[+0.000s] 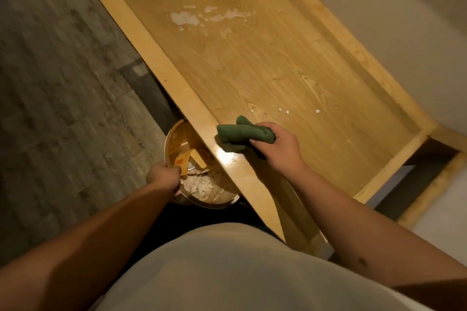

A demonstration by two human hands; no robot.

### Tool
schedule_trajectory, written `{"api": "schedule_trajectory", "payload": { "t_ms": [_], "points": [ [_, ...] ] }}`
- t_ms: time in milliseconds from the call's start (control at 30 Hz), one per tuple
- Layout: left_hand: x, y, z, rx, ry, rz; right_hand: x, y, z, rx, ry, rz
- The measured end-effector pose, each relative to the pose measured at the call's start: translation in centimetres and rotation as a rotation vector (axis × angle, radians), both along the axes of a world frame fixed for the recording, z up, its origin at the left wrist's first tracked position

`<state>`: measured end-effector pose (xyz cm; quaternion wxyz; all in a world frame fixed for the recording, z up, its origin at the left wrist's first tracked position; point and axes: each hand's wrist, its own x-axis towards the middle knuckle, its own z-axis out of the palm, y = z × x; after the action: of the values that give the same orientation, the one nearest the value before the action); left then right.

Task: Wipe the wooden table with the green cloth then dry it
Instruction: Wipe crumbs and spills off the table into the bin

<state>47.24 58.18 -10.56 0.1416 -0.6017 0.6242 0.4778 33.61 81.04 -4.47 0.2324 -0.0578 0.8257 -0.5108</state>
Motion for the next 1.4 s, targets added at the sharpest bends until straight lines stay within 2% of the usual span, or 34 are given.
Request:
{"api": "schedule_trajectory", "payload": {
  "t_ms": [167,333,400,500,1000,1400],
  "points": [
    [-0.3,-0.1,-0.8,-0.031,-0.004,-0.023,-6.3,6.0,2.5,0.048,0.106,-0.250],
    [-0.2,0.1,-0.9,-0.032,-0.031,0.009,-12.2,12.1,1.6,0.357,0.226,-0.459],
    [-0.3,0.3,-0.9,-0.018,-0.034,0.017,-13.0,13.1,-0.2,0.553,0.192,-0.365],
    [-0.6,0.3,-0.9,0.009,-0.036,0.037,-12.3,13.2,-3.3,0.785,0.115,0.074],
    [-0.9,-0.2,-0.8,0.064,-0.017,0.055,-10.2,11.1,-4.4,0.669,0.275,0.396],
    [-0.4,-0.4,-0.7,0.040,0.009,0.043,-5.3,7.9,-4.5,0.588,0.287,0.433]
  ]
}}
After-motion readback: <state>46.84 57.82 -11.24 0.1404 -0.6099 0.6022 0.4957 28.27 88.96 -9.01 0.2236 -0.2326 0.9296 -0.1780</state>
